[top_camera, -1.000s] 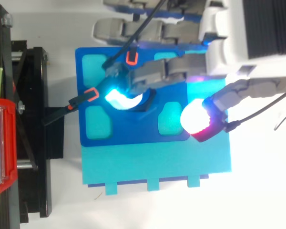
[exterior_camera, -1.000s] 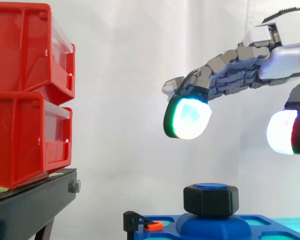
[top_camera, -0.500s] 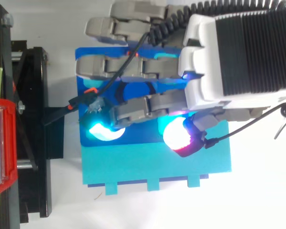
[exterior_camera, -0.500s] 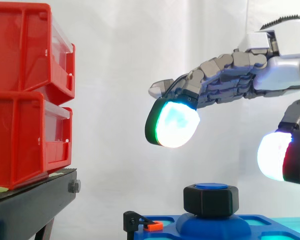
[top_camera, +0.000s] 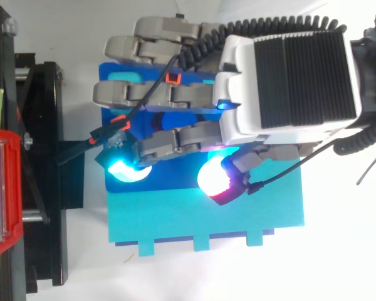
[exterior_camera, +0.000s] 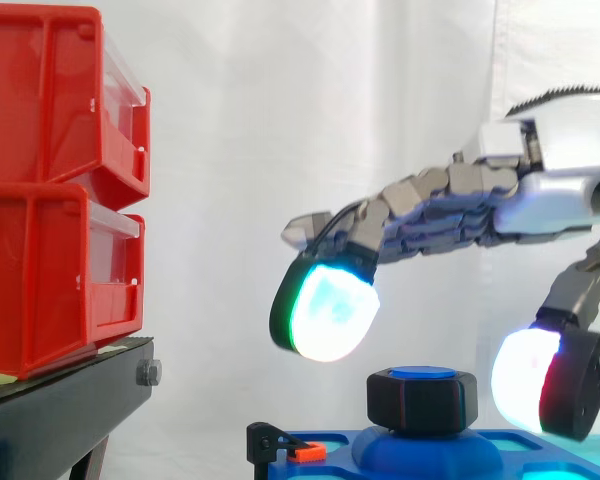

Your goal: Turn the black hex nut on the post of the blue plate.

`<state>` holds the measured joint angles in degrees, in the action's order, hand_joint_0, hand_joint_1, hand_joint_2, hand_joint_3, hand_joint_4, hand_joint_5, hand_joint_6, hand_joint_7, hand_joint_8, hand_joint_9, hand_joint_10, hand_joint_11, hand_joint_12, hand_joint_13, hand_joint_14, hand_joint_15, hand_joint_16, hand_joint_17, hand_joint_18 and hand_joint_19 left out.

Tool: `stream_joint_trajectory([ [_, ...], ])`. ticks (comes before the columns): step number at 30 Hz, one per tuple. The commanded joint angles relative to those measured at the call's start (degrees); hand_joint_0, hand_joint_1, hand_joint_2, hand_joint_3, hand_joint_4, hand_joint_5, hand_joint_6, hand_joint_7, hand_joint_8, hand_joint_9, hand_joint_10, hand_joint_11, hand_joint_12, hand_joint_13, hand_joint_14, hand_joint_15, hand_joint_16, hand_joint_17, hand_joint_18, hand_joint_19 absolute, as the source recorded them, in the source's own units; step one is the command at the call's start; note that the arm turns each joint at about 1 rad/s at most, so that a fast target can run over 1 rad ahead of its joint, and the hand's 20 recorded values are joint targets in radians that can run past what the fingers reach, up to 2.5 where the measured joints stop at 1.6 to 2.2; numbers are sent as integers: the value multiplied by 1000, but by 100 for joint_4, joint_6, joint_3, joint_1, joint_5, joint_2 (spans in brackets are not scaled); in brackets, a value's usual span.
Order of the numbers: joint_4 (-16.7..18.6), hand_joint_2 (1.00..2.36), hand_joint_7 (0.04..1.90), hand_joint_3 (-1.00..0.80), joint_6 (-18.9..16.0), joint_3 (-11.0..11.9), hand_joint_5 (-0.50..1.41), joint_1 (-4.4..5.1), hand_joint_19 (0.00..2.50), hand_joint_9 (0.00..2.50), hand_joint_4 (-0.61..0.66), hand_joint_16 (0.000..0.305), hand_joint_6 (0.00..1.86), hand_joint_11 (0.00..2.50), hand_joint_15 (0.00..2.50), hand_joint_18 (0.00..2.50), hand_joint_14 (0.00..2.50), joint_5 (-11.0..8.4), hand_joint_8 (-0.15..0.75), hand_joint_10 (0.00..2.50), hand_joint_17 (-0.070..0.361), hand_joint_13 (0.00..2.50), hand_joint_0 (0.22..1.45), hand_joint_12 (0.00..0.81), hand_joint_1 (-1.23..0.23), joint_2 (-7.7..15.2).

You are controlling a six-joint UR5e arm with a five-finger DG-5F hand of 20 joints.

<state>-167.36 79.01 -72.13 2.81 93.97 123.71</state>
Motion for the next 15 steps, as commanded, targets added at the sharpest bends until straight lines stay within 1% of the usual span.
stream_joint_trajectory([
  [1,116,1000,614,-500,-61,6,-300,-8,0,0,-108,51,501,0,0,0,0,69,106,0,114,0,444,320,-852,75],
  [5,72,1000,616,-500,-52,15,-300,-26,0,0,-96,50,501,0,0,0,0,69,110,0,113,0,443,324,-833,66],
  [14,107,1000,616,-500,-52,6,-300,-61,0,0,-85,49,501,0,0,0,0,87,106,0,111,0,463,316,-804,75],
  [15,107,1000,615,-500,-52,6,-300,-79,0,0,-86,49,501,0,0,0,0,87,106,0,111,0,467,316,-802,66],
])
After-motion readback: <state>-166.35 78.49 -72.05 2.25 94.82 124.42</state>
